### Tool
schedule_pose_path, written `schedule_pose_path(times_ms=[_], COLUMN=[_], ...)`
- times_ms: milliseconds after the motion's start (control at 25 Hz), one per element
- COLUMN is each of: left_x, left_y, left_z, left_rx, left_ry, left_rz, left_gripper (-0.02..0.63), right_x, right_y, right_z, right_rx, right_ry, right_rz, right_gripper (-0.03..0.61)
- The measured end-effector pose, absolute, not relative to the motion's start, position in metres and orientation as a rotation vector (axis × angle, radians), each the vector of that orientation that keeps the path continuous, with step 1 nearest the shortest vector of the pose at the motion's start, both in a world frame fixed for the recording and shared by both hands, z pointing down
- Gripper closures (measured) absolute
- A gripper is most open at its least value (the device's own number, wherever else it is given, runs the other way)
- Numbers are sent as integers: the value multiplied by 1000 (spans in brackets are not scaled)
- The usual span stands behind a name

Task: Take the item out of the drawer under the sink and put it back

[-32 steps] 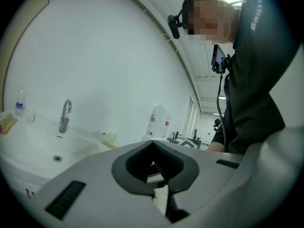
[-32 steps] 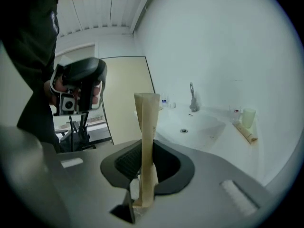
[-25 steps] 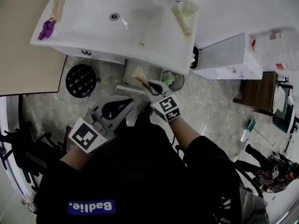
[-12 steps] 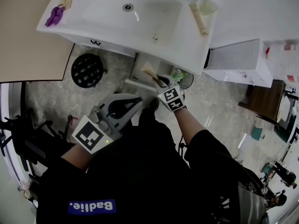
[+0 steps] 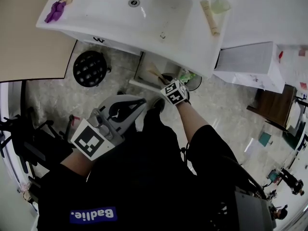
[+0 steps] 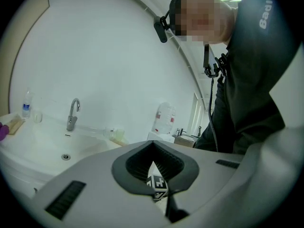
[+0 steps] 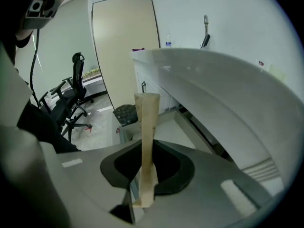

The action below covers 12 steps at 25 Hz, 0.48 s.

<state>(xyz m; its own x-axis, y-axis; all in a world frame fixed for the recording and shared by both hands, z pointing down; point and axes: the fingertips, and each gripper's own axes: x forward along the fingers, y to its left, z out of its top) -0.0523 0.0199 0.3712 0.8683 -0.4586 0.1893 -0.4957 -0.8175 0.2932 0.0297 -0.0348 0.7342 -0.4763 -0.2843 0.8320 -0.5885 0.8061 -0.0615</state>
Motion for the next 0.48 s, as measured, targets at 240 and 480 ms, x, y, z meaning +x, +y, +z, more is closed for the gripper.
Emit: schedule_pose_path(times_ms=[240,480], left_x=[-52,-52], left_y=[17,12], left_z=[368,374], left_rx=[2724,2725], left_ry=[-717,-724], left_rz=[163,180], left_gripper=[609,609], right_x=[36,32], right_y=[-29,-33], right_z=[769,804], right_rx=[582,502], right_ry=[-2014,-1946], right_rz=[448,422], right_gripper=[526,526])
